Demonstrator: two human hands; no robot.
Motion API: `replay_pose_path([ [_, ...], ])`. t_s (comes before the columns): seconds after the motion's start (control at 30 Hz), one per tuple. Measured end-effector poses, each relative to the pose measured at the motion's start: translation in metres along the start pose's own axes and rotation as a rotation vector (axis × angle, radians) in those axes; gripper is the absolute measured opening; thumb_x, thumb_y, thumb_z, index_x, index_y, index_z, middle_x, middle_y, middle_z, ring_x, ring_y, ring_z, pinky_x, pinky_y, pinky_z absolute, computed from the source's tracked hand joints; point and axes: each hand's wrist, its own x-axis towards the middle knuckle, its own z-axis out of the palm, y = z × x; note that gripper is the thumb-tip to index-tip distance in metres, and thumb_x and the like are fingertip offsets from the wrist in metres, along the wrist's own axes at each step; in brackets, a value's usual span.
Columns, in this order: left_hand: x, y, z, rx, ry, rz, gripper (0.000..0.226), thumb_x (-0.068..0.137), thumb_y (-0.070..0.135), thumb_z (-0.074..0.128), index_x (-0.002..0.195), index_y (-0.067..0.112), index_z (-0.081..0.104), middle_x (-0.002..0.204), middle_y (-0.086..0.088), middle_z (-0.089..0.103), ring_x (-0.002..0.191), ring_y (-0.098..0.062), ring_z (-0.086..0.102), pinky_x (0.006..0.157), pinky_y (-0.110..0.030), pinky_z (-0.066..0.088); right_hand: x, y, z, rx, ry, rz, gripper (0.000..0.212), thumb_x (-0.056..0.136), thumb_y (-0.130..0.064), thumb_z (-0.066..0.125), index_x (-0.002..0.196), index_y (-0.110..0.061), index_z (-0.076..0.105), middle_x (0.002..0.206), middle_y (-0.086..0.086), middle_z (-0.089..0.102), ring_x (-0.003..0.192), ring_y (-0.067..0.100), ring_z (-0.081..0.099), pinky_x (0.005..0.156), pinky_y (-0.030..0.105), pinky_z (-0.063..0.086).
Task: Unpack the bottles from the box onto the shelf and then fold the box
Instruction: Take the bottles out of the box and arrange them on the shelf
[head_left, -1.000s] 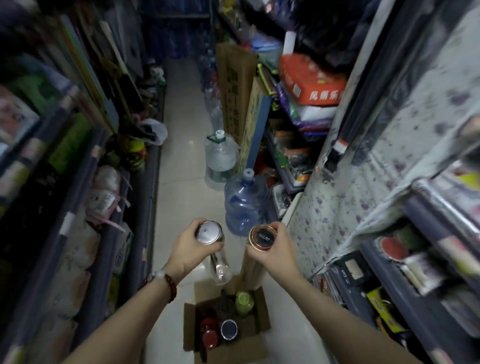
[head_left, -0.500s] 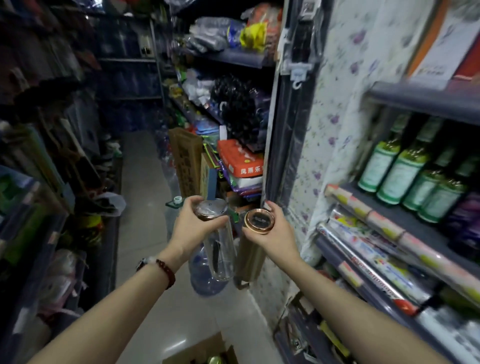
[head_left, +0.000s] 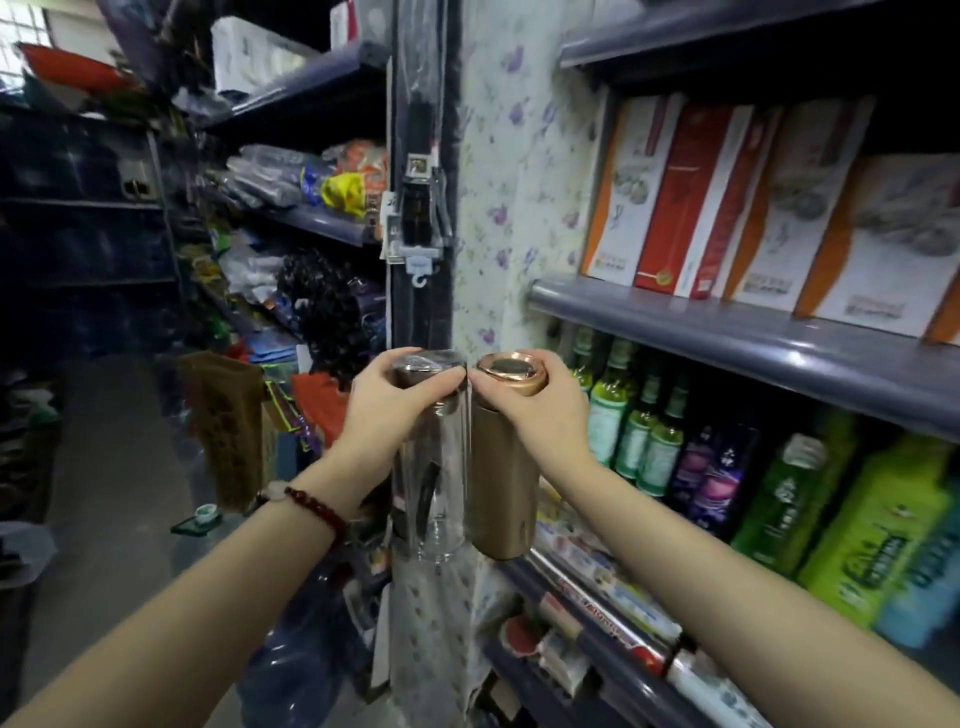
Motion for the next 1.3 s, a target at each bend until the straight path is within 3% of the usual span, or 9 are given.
replay_pose_path([
  [0.13, 0.015, 0.016, 0.031, -0.105, -0.077, 0.013, 0.044, 0.058, 0.019, 0.089, 0.097, 0.014, 0.068, 0.097, -0.011, 0.073, 0.096, -0.028, 0.070, 0.091, -0.049, 0.055, 0.010, -0.018, -0.030, -0.088, 0.077, -0.033, 0.049, 0.058, -0.055, 0.081, 0.097, -0.029, 0.065, 0.090, -0.015, 0.071, 0.090, 0.000, 0.065, 0.085, 0.022, 0.051],
  [0.27, 0.030, 0.045, 0.059, -0.130, -0.183, 0.058, 0.043, 0.052, 0.028, 0.090, 0.089, 0.021, 0.070, 0.095, -0.006, 0.075, 0.097, -0.026, 0.071, 0.093, -0.049, 0.054, 0.030, -0.043, -0.060, -0.097, 0.126, -0.076, 0.053, 0.058, -0.054, 0.081, 0.101, -0.027, 0.066, 0.094, -0.012, 0.073, 0.090, 0.000, 0.066, 0.088, 0.031, 0.055],
  [0.4, 0.042, 0.094, 0.088, -0.194, -0.285, 0.160, 0.039, 0.057, 0.025, 0.089, 0.090, 0.020, 0.069, 0.095, -0.005, 0.074, 0.094, -0.024, 0.071, 0.085, -0.040, 0.056, 0.050, -0.085, -0.087, -0.099, 0.249, -0.165, 0.045, 0.064, -0.045, 0.083, 0.100, -0.024, 0.067, 0.091, -0.011, 0.072, 0.084, -0.003, 0.066, 0.074, 0.013, 0.051],
  [0.53, 0.047, 0.139, 0.113, -0.306, -0.361, 0.273, 0.044, 0.064, 0.016, 0.086, 0.102, 0.010, 0.064, 0.096, -0.011, 0.069, 0.084, -0.020, 0.069, 0.066, -0.026, 0.056, 0.066, -0.126, -0.110, -0.113, 0.375, -0.311, 0.049, 0.064, -0.045, 0.083, 0.102, -0.019, 0.068, 0.091, -0.008, 0.072, 0.084, 0.000, 0.067, 0.075, 0.018, 0.053],
  [0.73, 0.058, 0.182, 0.143, -0.362, -0.336, 0.499, 0.068, 0.048, 0.039, 0.089, 0.105, 0.011, 0.063, 0.102, -0.011, 0.071, 0.099, -0.029, 0.069, 0.086, -0.052, 0.056, 0.078, -0.168, -0.129, -0.172, 0.577, -0.529, 0.050, 0.065, -0.041, 0.084, 0.106, -0.023, 0.061, 0.091, -0.016, 0.067, 0.088, -0.006, 0.063, 0.079, 0.009, 0.046],
  [0.87, 0.065, 0.182, 0.164, -0.325, -0.324, 0.603, 0.070, 0.055, 0.034, 0.087, 0.116, 0.016, 0.059, 0.107, -0.003, 0.069, 0.101, -0.016, 0.068, 0.087, -0.047, 0.056, 0.086, -0.171, -0.137, -0.213, 0.628, -0.567, 0.053, 0.066, -0.039, 0.084, 0.110, -0.022, 0.058, 0.092, -0.016, 0.066, 0.090, -0.005, 0.062, 0.082, 0.010, 0.046],
  [0.97, 0.070, 0.174, 0.179, -0.317, -0.374, 0.622, 0.071, 0.058, 0.030, 0.087, 0.121, 0.022, 0.056, 0.113, 0.003, 0.066, 0.104, -0.010, 0.065, 0.093, -0.040, 0.055, 0.091, -0.158, -0.145, -0.225, 0.641, -0.563, 0.055, 0.067, -0.038, 0.084, 0.112, -0.022, 0.057, 0.098, -0.013, 0.066, 0.094, -0.001, 0.063, 0.087, 0.020, 0.050],
  [1.1, 0.080, 0.163, 0.194, -0.248, -0.393, 0.682, 0.065, 0.065, 0.021, 0.085, 0.122, 0.025, 0.054, 0.112, 0.021, 0.059, 0.103, 0.012, 0.057, 0.089, -0.012, 0.047, 0.099, -0.139, -0.153, -0.248, 0.652, -0.551, 0.055, 0.068, -0.035, 0.084, 0.113, -0.025, 0.055, 0.096, -0.017, 0.065, 0.093, -0.005, 0.062, 0.082, 0.011, 0.047],
  [1.3, 0.104, 0.148, 0.212, -0.270, -0.481, 0.614, 0.064, 0.065, 0.012, 0.085, 0.121, 0.023, 0.057, 0.114, 0.005, 0.066, 0.104, -0.006, 0.064, 0.089, -0.026, 0.055, 0.118, -0.122, -0.162, -0.212, 0.665, -0.454, 0.060, 0.062, -0.037, 0.087, 0.108, -0.028, 0.051, 0.096, -0.015, 0.066, 0.089, -0.007, 0.063, 0.075, 0.008, 0.047],
])
